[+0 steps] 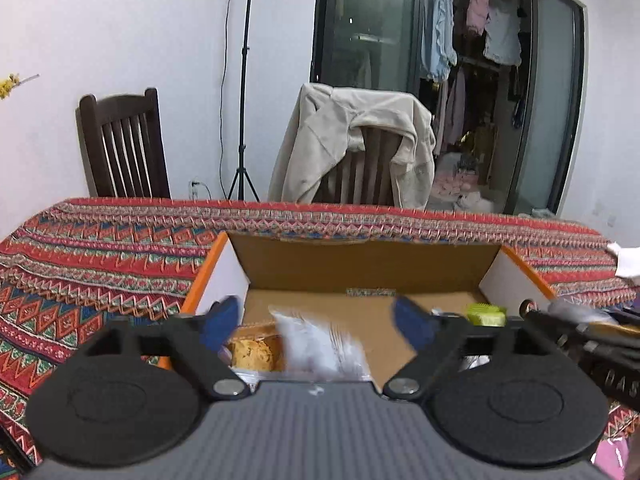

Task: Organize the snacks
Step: 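Carry both packets into the orange box and open both grippers, then move both tools back over the snack pile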

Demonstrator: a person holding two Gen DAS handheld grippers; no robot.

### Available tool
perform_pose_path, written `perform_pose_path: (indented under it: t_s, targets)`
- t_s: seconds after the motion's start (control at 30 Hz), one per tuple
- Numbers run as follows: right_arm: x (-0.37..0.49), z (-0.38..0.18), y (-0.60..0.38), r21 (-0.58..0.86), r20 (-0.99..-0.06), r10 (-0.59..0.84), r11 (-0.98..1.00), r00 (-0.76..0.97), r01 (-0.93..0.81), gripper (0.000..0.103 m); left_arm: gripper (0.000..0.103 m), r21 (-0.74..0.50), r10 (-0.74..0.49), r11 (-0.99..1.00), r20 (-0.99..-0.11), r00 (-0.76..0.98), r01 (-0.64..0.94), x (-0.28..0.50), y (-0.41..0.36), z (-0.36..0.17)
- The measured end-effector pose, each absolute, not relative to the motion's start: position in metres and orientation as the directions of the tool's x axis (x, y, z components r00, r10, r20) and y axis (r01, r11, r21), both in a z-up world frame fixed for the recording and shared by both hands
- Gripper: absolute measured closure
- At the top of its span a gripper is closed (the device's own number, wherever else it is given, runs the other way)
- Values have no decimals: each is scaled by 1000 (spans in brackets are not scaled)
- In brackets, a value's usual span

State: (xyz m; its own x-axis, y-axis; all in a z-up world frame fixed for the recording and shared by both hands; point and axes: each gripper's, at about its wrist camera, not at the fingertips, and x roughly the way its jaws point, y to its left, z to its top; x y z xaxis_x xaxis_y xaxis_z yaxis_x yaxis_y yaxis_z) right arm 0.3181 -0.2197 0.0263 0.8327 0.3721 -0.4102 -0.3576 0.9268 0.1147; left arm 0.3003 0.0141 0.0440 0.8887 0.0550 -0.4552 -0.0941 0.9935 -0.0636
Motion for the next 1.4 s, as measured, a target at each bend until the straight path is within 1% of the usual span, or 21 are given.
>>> perform_pose_path:
  t_s: [0.03, 0.07, 0.1, 0.13, 0.5, 0.7, 0.93, 1.07, 1.17, 1.4]
  targets:
    - [318, 26, -221, 116, -407, 368, 929, 836, -352, 21, 0, -64, 60, 993, -441, 896, -98, 298, 14, 46]
    - [316, 27, -221, 114, -397, 362, 931, 843, -347, 9, 0, -69, 61, 993, -426, 902, -100, 295, 14, 48]
    - [313, 27, -222, 114, -384, 362, 931, 849, -346, 0, 0, -70, 55, 993, -422, 905, -93, 294, 14, 49]
    - [310, 28, -223, 116, -371, 366, 930, 854, -348, 0, 0, -72, 47, 994, -419, 907, -84, 294, 14, 51]
    - [300, 38, -223, 106, -372, 348, 937, 860, -333, 0, 0, -83, 54, 992, -408, 911, -96, 289, 13, 60]
    - [283, 56, -223, 67, -358, 302, 952, 884, -298, 0, 0, -97, 43, 992, -367, 929, -84, 269, 11, 84]
    - [245, 83, -225, 23, -321, 302, 950, 898, -312, 0, 0, -108, 24, 992, -346, 938, -65, 238, 14, 108]
    - [218, 81, -231, -6, -333, 295, 949, 896, -314, 0, 0, -109, 19, 992, -371, 928, -63, 218, 17, 103]
    - [198, 71, -237, -27, -363, 285, 948, 887, -316, 0, 0, -96, 14, 994, -402, 915, -58, 202, 20, 91]
    - [157, 38, -246, -39, -447, 284, 941, 848, -335, 0, 0, -103, 16, 992, -482, 876, -75, 158, 34, 41]
